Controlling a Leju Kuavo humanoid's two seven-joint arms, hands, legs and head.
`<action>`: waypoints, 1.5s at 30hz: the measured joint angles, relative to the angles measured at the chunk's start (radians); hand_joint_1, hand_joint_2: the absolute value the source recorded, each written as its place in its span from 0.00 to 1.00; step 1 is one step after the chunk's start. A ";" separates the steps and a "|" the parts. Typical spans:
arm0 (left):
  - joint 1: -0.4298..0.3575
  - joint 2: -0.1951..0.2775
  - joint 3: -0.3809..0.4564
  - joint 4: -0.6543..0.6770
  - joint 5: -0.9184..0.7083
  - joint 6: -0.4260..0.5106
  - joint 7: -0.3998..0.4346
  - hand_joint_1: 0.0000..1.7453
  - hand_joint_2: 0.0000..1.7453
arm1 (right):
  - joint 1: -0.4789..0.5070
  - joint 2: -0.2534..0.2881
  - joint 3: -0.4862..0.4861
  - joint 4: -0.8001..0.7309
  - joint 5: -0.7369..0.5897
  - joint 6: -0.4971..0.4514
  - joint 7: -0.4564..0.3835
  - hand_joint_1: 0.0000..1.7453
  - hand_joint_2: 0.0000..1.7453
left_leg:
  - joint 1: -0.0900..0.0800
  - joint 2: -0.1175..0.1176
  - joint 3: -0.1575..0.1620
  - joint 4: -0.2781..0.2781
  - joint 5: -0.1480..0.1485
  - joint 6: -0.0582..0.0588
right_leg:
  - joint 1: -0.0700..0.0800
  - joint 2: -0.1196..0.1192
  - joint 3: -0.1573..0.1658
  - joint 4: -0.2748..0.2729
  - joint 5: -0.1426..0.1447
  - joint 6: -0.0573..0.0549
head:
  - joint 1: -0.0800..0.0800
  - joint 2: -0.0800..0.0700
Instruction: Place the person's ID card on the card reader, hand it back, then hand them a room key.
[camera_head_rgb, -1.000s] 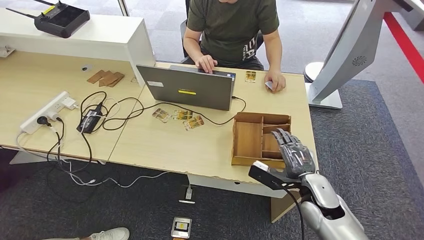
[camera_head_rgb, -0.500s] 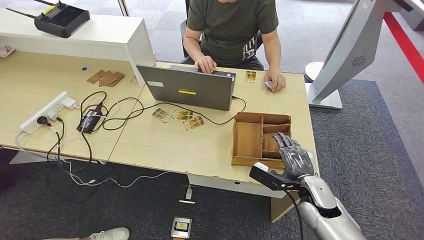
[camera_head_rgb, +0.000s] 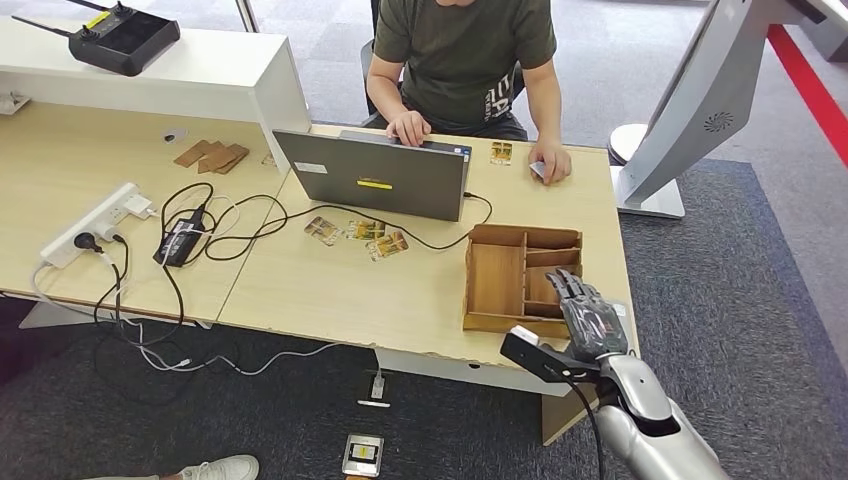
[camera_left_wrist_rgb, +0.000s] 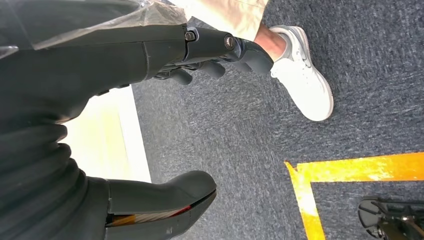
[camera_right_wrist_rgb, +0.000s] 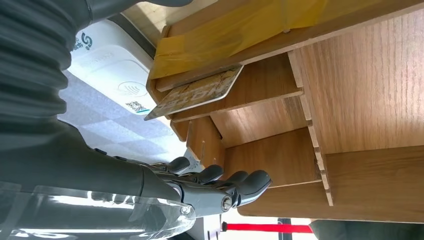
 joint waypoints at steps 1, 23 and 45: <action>0.000 0.000 0.000 0.000 0.000 0.000 0.001 0.00 1.00 | 0.000 -0.001 0.002 0.002 -0.001 -0.001 0.000 0.00 1.00 | 0.000 0.000 0.000 0.000 0.000 0.000 | 0.000 0.000 0.000 0.000 0.000 0.000 | 0.000 0.000; 0.001 0.000 0.000 0.000 0.004 0.000 0.004 0.00 1.00 | -0.018 -0.008 0.029 0.023 -0.010 -0.020 0.023 0.00 1.00 | 0.000 0.000 0.000 0.000 0.000 0.000 | 0.000 0.000 0.000 0.000 0.000 0.000 | 0.000 0.000; 0.001 0.000 0.000 0.000 0.010 0.001 0.007 0.00 1.00 | -0.015 -0.016 0.011 0.023 0.014 -0.019 0.018 1.00 1.00 | 0.000 0.000 0.000 0.000 0.000 0.000 | 0.000 0.000 0.000 0.000 0.000 0.000 | 0.000 0.000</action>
